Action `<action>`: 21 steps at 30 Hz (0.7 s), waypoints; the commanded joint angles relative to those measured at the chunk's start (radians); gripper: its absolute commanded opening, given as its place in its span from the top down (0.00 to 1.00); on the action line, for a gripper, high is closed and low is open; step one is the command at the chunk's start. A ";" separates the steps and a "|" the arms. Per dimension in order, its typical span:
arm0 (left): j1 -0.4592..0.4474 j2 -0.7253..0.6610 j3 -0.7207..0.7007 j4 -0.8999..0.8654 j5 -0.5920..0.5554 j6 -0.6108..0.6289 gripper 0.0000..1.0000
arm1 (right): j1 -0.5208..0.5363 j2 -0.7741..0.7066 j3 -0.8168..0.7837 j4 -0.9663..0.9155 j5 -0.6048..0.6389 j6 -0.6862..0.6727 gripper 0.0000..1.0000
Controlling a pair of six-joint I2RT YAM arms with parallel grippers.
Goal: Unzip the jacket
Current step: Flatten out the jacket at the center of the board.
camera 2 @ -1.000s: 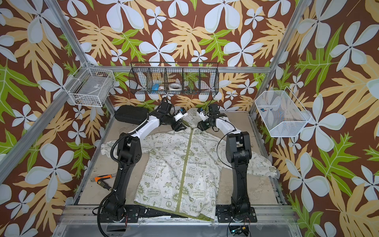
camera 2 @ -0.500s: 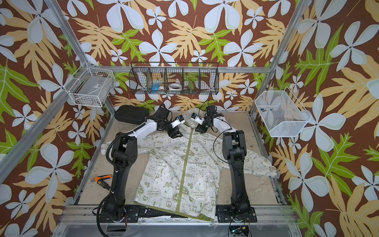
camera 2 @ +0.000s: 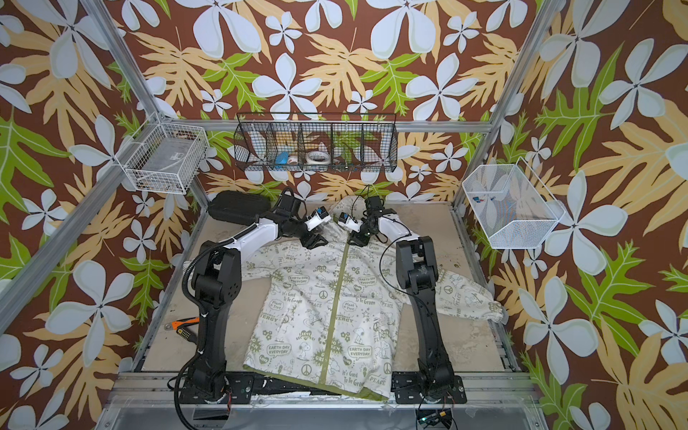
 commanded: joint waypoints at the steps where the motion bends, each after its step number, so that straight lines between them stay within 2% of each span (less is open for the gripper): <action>1: 0.002 -0.012 -0.003 0.023 0.028 -0.015 0.33 | 0.001 0.016 0.023 0.012 0.124 0.040 0.46; 9: 0.002 -0.018 -0.027 0.046 0.009 -0.023 0.35 | 0.000 -0.008 0.004 0.047 0.199 0.046 0.39; 16: 0.002 -0.021 -0.043 0.061 -0.001 -0.031 0.34 | -0.008 0.036 0.048 0.040 0.180 0.064 0.34; 19: 0.002 -0.016 -0.042 0.068 -0.008 -0.041 0.34 | -0.008 0.061 0.042 -0.010 0.142 0.051 0.39; 21: 0.002 -0.019 -0.050 0.080 -0.023 -0.053 0.34 | -0.006 0.065 0.022 -0.039 0.106 0.053 0.47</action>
